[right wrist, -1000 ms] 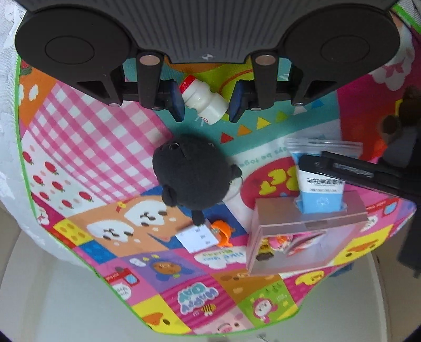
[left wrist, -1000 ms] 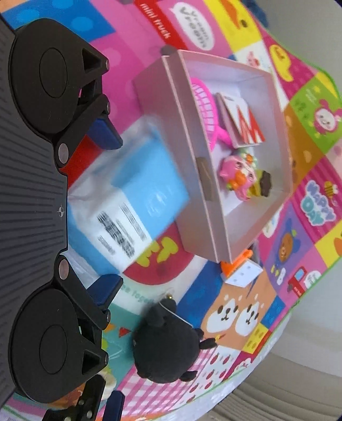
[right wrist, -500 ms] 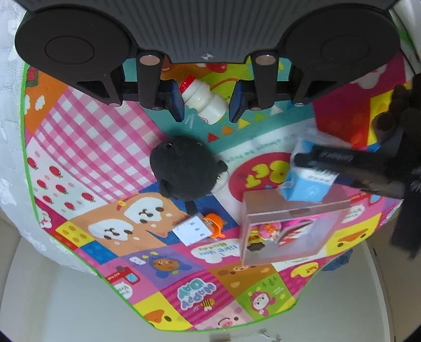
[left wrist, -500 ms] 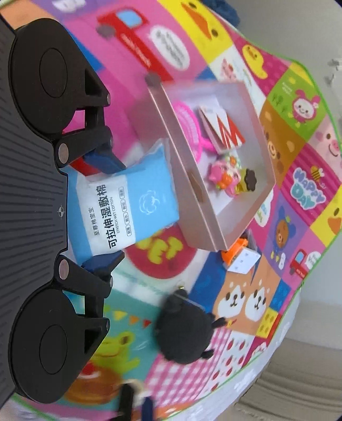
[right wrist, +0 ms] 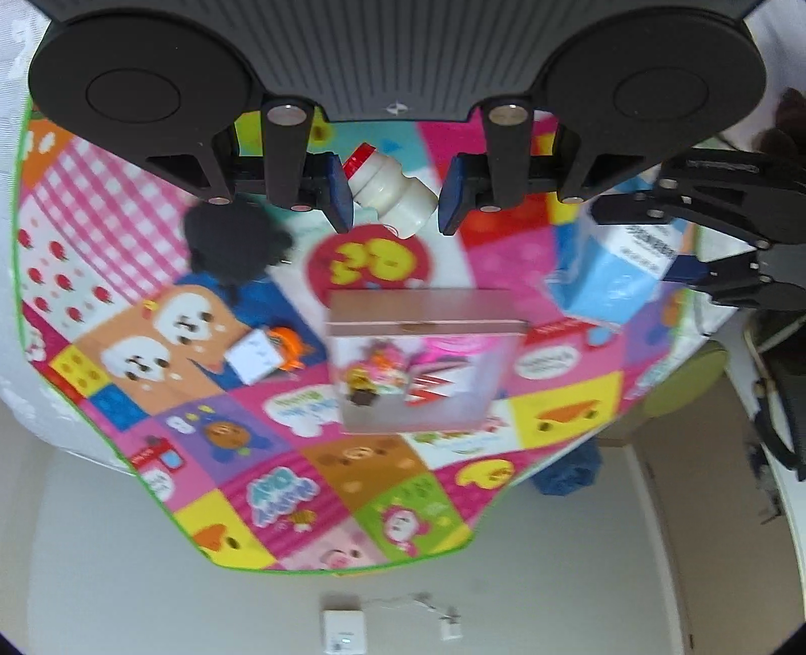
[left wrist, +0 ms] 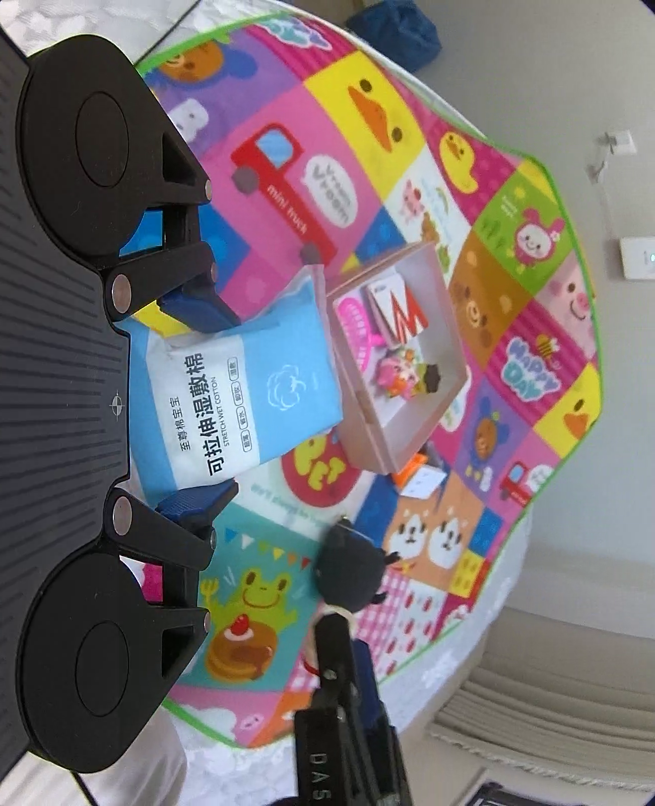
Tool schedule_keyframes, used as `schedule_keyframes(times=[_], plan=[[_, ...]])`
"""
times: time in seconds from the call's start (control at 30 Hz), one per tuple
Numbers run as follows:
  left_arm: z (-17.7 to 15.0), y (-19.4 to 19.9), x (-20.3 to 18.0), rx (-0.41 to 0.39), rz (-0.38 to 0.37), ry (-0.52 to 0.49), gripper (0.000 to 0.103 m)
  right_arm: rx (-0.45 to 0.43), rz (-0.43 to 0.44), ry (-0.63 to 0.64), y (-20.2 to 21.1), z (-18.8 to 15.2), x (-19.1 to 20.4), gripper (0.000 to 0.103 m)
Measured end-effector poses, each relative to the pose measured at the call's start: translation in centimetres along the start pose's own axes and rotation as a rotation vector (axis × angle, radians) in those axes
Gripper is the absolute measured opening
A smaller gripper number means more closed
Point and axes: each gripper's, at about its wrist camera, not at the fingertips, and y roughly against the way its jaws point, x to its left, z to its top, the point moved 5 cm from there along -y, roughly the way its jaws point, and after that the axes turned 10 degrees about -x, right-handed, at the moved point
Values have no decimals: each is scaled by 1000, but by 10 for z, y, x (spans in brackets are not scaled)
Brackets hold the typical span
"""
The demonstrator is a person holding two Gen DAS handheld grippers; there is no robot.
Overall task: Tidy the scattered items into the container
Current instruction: 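Carry the pack and bottle over the pink box and open both grippers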
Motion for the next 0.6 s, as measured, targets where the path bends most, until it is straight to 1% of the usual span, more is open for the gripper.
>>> schedule_keyframes(times=[0.2,0.3,0.37,0.47,0.6], plan=[[2,20,10,-17,-28,10,68,37,55,-36,3,8,31,36],[5,19,12,-28,-34,-5,68,65,66,-58,-3,10,36,36],[13,15,15,-39,-33,-4,68,70,64,-72,-7,14,36,36],[40,6,22,-88,-22,-6,68,49,70,-131,-14,29,26,36],[100,-16,32,-169,2,-37,68,-53,86,-249,-29,74,4,36]])
